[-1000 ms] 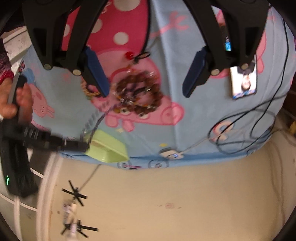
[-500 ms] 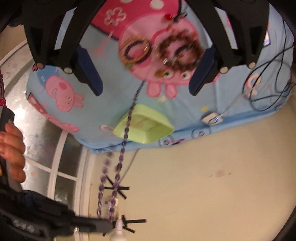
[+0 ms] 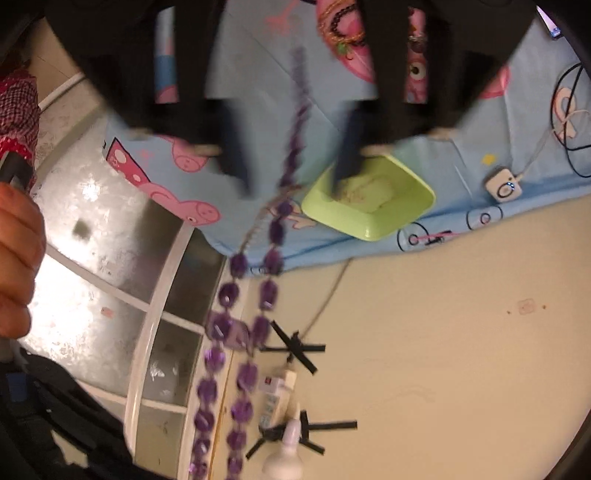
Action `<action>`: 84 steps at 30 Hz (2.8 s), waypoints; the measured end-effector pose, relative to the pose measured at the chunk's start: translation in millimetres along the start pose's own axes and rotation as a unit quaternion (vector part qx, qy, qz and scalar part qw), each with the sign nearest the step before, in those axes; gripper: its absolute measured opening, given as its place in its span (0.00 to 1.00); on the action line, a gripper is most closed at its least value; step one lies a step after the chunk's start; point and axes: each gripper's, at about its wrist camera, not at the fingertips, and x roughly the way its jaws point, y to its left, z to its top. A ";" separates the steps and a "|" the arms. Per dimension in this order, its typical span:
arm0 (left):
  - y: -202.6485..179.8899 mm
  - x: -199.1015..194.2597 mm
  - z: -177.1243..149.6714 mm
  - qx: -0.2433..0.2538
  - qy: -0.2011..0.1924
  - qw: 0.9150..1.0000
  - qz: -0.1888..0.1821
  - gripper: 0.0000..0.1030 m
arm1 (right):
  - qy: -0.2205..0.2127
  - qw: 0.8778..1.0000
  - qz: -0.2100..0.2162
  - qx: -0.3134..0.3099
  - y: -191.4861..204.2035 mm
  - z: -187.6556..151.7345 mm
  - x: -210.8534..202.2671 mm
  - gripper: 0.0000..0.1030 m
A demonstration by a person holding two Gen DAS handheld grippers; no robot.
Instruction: Organize jewelry
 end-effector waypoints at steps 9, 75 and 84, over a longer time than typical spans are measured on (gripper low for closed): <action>-0.4 -1.4 4.1 -0.010 0.000 1.000 -0.030 0.06 | -0.008 0.999 -0.021 0.032 -25.3 -11.1 -9.2 0.00; 145.3 -85.7 -93.2 -0.142 0.082 0.973 0.161 0.74 | 0.266 0.957 0.086 0.073 6.5 -213.9 181.7 0.17; 156.3 -109.9 -137.8 -0.169 0.082 0.969 0.162 0.74 | 0.331 0.938 0.090 0.059 30.2 -242.0 208.5 0.00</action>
